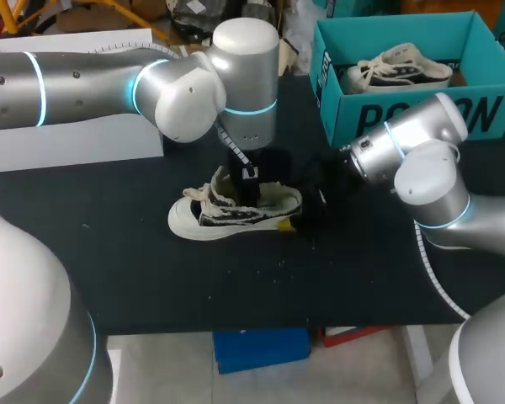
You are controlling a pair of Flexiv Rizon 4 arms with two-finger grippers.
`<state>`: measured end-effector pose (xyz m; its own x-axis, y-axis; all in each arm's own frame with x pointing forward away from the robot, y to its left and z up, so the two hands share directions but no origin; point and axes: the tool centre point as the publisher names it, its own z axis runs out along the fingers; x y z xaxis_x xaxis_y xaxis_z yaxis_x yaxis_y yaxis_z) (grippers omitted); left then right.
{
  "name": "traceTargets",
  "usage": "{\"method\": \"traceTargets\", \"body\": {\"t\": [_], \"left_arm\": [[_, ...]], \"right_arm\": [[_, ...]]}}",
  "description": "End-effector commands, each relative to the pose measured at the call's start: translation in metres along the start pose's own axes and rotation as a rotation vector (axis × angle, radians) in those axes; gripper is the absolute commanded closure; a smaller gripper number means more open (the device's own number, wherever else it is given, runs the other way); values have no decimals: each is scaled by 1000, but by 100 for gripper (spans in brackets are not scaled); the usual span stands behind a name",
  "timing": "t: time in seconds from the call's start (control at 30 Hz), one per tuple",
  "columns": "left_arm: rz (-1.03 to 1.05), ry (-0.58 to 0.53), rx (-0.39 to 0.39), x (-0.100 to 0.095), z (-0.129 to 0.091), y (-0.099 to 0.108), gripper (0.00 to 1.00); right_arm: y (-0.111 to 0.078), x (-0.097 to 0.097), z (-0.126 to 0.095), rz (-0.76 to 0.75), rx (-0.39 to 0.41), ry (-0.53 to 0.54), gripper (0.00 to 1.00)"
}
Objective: Take the shoe out of the shoebox, open the shoe tongue, remove and reinsert the insole, then place the shoe into the shoebox
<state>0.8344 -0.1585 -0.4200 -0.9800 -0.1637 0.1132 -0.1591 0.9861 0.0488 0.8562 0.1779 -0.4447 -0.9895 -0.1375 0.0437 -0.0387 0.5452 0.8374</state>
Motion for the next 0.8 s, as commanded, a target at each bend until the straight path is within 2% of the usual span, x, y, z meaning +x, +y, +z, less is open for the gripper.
{"method": "traceTargets", "body": {"t": [0.03, 0.1, 0.3, 0.5, 0.6, 0.67, 0.8], "left_arm": [[-14, -109, -33, 4, 8, -1, 63], [-8, -153, -54, 4, 9, -2, 58], [-7, -250, -123, 4, 22, -5, 62], [-44, -354, -173, -2, 26, 2, 64], [-52, -414, -185, -6, 25, 6, 61], [-44, -458, -187, -9, 25, 8, 64], [-53, -508, -167, -15, 27, 11, 62]], "right_arm": [[-4, 0, 4, 2, 0, 0, 100], [-4, 0, 4, 2, 0, 0, 100], [-4, 0, 4, 2, 0, 0, 100], [-4, 0, 4, 2, 0, 0, 100], [-4, 0, 4, 2, 0, 0, 100], [-4, 0, 4, 2, 0, 0, 100], [-4, 0, 4, 2, 0, 0, 100]]}}
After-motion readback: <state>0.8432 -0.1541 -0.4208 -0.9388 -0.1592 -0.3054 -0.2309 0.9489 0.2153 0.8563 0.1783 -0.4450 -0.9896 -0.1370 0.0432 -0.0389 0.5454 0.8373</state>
